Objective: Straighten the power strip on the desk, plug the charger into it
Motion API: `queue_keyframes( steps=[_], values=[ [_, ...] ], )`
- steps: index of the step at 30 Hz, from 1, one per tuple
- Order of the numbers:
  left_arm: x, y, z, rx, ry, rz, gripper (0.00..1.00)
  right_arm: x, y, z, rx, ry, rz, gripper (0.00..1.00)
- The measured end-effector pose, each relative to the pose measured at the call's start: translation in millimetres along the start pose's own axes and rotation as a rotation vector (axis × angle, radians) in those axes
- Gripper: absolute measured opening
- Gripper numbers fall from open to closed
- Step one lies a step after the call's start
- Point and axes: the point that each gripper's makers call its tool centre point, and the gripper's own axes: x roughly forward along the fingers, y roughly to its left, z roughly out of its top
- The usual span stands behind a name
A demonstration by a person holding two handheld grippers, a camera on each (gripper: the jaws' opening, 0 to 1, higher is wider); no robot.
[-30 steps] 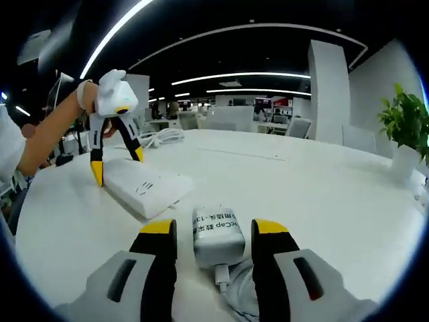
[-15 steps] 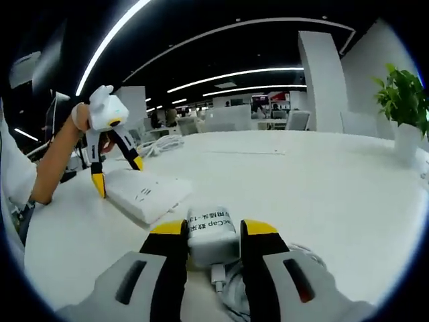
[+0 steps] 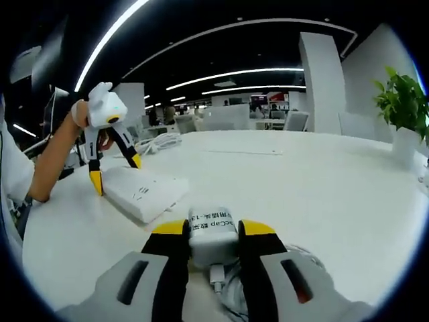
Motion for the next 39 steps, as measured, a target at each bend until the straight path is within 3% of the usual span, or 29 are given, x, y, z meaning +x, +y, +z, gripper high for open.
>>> queue_keyframes(
  steps=[2, 4, 5, 8, 11, 15, 19, 25, 28, 39],
  values=[
    [0.0, 0.3, -0.4, 0.000, -0.001, 0.000, 0.68, -2.9, 3.4, 0.0, 0.038, 0.022, 0.010, 0.28],
    [-0.1, 0.3, -0.8, 0.000, -0.003, 0.000, 0.68, -7.6, 16.5, -2.6, 0.165, 0.105, 0.066, 0.27],
    [-0.1, -1.7, -0.9, 0.001, -0.003, 0.001, 0.68, -9.4, 22.2, 3.2, 0.188, 0.103, 0.091, 0.27],
    [-0.3, -3.8, -1.8, 0.002, -0.004, 0.001, 0.68, -14.3, 31.3, 19.2, 0.151, 0.106, 0.092, 0.27],
    [-0.4, -6.6, -2.0, 0.002, -0.004, 0.001, 0.68, -20.2, 41.8, 40.6, 0.031, 0.167, 0.100, 0.27],
    [-0.4, -7.9, -2.5, 0.002, -0.008, 0.001, 0.68, -21.5, 60.6, 71.1, -0.046, 0.174, 0.141, 0.27],
    [-0.3, -8.8, -2.4, 0.003, -0.011, 0.000, 0.68, -14.0, 75.8, 82.9, -0.100, 0.172, 0.146, 0.27],
    [-0.1, -10.7, -1.8, 0.003, -0.010, 0.000, 0.68, 5.1, 83.7, 69.2, -0.066, 0.241, 0.141, 0.27],
    [-0.1, -10.6, -2.2, 0.005, -0.010, -0.001, 0.68, 14.1, 81.2, 55.4, 0.009, 0.297, 0.098, 0.27],
    [0.7, -5.9, -0.3, 0.010, -0.013, -0.003, 0.68, 25.8, 81.2, 27.9, 0.033, 0.375, 0.045, 0.27]
  ],
)
